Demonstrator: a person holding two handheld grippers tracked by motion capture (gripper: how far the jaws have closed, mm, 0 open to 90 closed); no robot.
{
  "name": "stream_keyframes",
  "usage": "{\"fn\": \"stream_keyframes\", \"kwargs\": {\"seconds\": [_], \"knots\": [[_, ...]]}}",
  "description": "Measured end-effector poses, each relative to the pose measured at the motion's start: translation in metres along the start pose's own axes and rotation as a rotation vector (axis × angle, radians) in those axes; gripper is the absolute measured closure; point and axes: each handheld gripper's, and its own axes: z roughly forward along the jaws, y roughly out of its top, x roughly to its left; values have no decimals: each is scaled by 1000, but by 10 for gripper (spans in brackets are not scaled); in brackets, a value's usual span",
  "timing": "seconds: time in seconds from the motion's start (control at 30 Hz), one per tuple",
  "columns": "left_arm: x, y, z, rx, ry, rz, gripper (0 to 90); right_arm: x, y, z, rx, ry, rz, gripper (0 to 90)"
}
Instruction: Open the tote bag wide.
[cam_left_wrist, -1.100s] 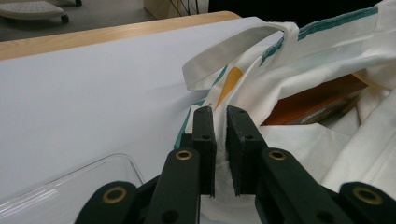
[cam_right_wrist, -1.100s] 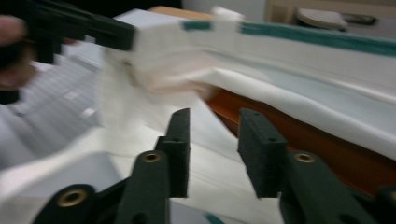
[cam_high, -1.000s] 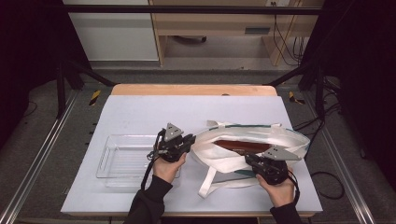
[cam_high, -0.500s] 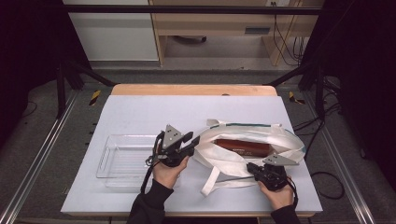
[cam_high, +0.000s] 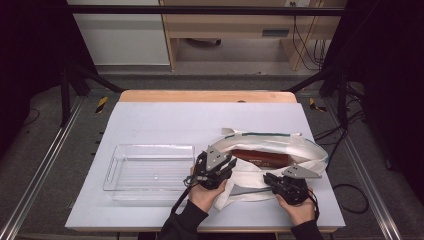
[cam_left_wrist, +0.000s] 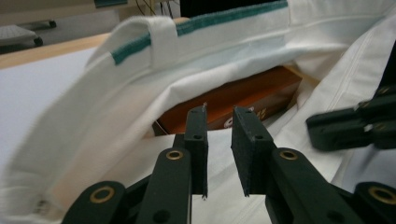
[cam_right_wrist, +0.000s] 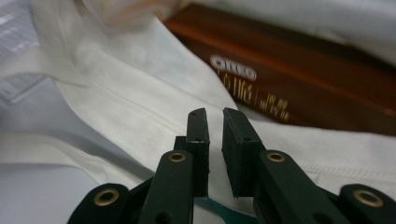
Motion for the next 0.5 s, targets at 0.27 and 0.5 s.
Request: {"fn": "stream_keyframes", "kwargs": {"seconds": [0.27,0.5], "knots": [[-3,-29,14,60,4,-20,766,-2,28,-17,-105,-49,-41,803],[-6,-43,15,62,15,-2,772,-4,49,-4,-138,-91,-59,674]]}}
